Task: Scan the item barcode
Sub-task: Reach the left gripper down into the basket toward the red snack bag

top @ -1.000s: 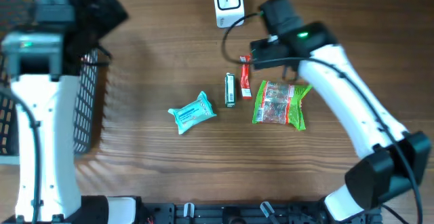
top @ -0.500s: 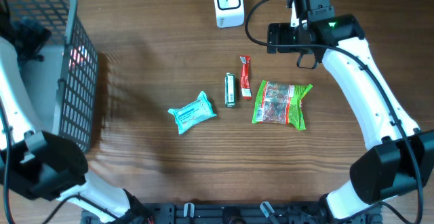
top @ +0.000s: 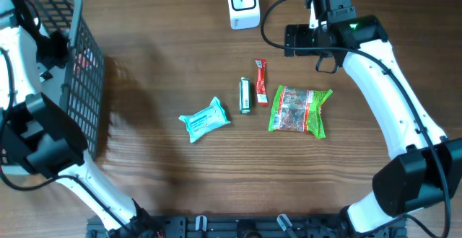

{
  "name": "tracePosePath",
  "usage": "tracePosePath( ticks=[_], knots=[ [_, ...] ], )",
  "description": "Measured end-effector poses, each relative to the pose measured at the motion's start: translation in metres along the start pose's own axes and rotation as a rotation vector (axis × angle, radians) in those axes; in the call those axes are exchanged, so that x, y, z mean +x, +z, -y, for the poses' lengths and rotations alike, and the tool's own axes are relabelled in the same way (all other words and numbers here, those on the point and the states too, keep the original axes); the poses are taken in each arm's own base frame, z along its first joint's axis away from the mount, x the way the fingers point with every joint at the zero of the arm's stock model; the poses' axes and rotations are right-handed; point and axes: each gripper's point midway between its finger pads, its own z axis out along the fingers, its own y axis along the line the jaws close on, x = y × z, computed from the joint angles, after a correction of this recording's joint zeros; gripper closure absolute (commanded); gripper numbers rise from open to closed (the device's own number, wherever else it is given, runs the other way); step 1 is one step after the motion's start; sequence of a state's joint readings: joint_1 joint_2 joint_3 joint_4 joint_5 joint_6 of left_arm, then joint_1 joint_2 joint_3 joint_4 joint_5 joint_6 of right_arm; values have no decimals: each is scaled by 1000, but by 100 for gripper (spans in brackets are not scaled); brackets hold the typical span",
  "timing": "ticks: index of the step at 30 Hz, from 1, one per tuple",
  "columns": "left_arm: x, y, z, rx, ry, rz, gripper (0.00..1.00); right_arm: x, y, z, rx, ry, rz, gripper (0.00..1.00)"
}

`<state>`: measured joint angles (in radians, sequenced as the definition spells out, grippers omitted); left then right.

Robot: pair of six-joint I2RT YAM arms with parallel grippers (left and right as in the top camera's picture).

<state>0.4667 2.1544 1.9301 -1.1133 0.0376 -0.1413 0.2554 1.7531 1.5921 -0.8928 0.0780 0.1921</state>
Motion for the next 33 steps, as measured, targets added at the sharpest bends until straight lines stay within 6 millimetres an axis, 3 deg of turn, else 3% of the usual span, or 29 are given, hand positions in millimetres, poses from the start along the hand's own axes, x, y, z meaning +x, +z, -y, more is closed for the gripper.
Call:
tracePosePath(
  ticks=[11,13,15,20,27,33],
  knots=[
    [10,54,-1,1,5,-92,4,0,0,0,0,0,0,0],
    [10,55,0,3,7,-94,13,0,0,0,0,0,0,0],
    [10,55,2,10,12,-93,16,0,0,0,0,0,0,0],
    [10,55,-2,0,-20,-95,14,0,0,0,0,0,0,0],
    [10,52,-31,-25,-131,-112,9,0,0,0,0,0,0,0],
    [4,37,-41,-42,-184,-72,1,0,0,0,0,0,0,0]
  ],
)
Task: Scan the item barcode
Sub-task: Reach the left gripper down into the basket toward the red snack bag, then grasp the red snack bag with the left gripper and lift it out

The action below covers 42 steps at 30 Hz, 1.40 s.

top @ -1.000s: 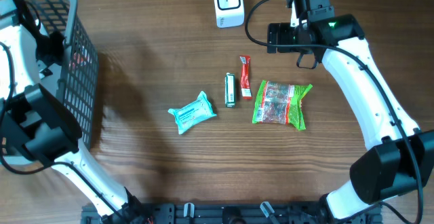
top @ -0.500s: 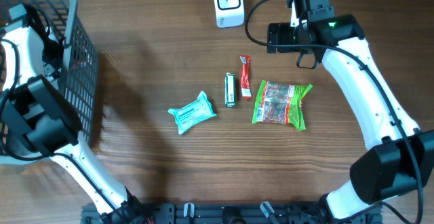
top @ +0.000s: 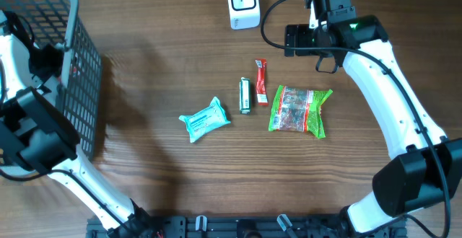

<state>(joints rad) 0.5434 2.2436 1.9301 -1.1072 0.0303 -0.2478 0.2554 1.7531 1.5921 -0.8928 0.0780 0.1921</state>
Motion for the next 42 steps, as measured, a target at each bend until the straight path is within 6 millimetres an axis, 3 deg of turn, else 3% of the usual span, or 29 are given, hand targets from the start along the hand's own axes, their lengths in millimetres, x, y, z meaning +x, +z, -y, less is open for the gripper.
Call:
tracePosePath(
  ticks=[12,19,20,27,29,32,35,39,42],
  knots=[
    [-8,-8,24,57,63,60,0,0,0,0,0,0,0,0],
    [0,22,20,36,82,65,0,0,0,0,-1,0,1,0],
    [2,29,17,22,88,72,4,0,0,0,0,0,0,0],
    [0,26,17,24,97,99,28,0,0,0,0,0,0,0],
    [-1,22,17,27,96,109,29,0,0,0,-1,0,1,1],
    [-7,-3,20,43,98,160,35,0,0,0,0,0,0,0],
    [-16,-49,25,74,100,257,38,0,0,0,0,0,0,0],
    [-19,-131,28,127,93,417,17,0,0,0,0,0,0,0],
    [-15,-178,28,159,86,508,0,0,0,0,0,0,0,0]
  ],
)
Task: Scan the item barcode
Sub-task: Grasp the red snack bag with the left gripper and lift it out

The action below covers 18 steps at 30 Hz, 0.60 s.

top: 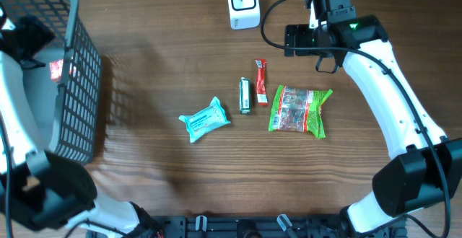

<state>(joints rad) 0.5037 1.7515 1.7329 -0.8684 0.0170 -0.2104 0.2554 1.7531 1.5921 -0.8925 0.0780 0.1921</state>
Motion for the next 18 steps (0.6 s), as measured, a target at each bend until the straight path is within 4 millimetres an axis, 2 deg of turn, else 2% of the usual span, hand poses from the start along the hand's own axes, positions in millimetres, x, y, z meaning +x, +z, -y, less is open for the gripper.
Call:
tracePosePath(
  ticks=[2,5,7,9,11,13,15,18],
  knots=[
    [-6,-13,2,8,-4,31,0,0,0,0,0,0,0,0],
    [-2,-3,-1,-7,-4,9,0,0,0,0,0,0,0,0],
    [6,14,-4,-21,-5,-30,0,0,0,0,0,0,0,0],
    [18,40,-8,-39,-5,-90,0,0,0,0,0,0,0,0],
    [38,72,-15,-63,-6,-170,0,0,0,0,0,0,0,0],
    [55,96,-20,-82,-7,-231,0,0,0,0,0,0,0,0],
    [68,117,-24,-95,-7,-269,0,0,0,0,0,0,0,0],
    [78,137,-28,-106,-7,-298,0,0,0,0,0,0,0,0]
  ],
)
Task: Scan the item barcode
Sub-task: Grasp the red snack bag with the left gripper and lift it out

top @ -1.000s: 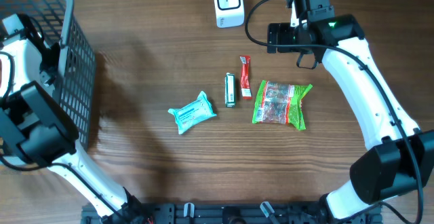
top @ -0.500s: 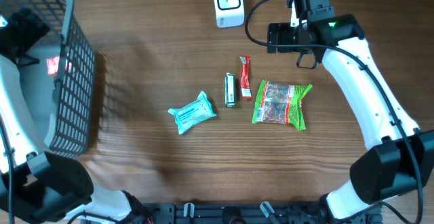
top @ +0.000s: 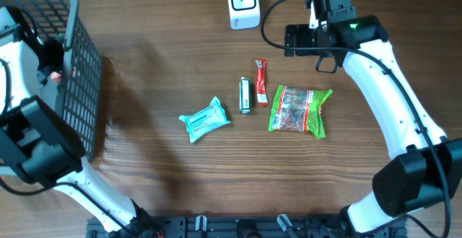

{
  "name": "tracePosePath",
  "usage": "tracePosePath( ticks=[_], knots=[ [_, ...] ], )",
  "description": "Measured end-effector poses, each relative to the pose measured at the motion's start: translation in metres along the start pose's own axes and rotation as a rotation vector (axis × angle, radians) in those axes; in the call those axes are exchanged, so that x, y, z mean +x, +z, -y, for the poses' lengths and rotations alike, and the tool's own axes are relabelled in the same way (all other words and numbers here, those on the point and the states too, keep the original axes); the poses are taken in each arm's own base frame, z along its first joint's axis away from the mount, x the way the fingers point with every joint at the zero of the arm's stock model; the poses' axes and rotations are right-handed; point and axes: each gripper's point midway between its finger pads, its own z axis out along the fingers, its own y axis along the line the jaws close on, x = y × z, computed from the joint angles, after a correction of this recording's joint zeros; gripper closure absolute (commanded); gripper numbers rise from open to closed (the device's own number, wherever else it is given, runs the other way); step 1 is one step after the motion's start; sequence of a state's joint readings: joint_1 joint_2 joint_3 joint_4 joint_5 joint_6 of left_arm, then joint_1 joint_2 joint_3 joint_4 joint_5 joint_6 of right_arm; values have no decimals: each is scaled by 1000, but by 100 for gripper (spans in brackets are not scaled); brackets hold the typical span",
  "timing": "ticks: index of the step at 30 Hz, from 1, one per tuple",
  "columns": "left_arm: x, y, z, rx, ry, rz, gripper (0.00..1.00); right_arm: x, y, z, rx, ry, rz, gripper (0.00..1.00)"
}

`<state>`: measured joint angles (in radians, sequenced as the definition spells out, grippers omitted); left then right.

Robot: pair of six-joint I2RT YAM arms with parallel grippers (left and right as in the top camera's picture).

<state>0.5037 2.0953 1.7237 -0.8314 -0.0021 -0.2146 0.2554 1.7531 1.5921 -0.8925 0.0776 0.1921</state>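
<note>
The white barcode scanner [top: 242, 3] stands at the table's far edge. My left gripper [top: 50, 59] reaches down inside the grey mesh basket [top: 81, 86], right over a small red and white item [top: 53, 73]. The basket and the arm hide its fingers. My right gripper [top: 289, 40] hovers to the right of the scanner with nothing visibly in it, and its jaws are too dark to read.
On the middle of the table lie a teal packet [top: 204, 119], a green and silver stick [top: 245, 95], a thin red stick [top: 260, 82] and a green snack bag [top: 298, 109]. The basket fills the left edge.
My left gripper was at the basket's far left corner, leaving the red and white item in plain sight. Now it is back over that item. The right arm has not moved.
My left gripper was low inside the basket at the first two moments. Then it was back at the far left corner, with the red and white item lying on the basket floor. Now it is over the item again. The right arm and table items stayed still.
</note>
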Motion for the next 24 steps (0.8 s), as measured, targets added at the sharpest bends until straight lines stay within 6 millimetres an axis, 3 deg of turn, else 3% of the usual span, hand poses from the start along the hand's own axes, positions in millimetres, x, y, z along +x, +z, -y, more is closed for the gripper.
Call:
tracePosePath(
  ticks=[10,11,12,14,21,24],
  knots=[
    [15,41,-4,-21,0,-69,3,0,0,0,0,0,0,0],
    [15,43,-5,-27,1,-70,27,0,0,0,0,0,0,0],
    [14,44,-5,-27,1,-66,58,0,0,0,0,0,0,0],
    [13,44,-5,-26,-1,-62,81,0,0,0,0,0,0,0],
    [15,38,-5,-27,2,-67,78,0,0,0,0,0,0,0],
    [9,15,-3,-18,1,-36,80,0,0,0,0,0,0,0]
  ],
)
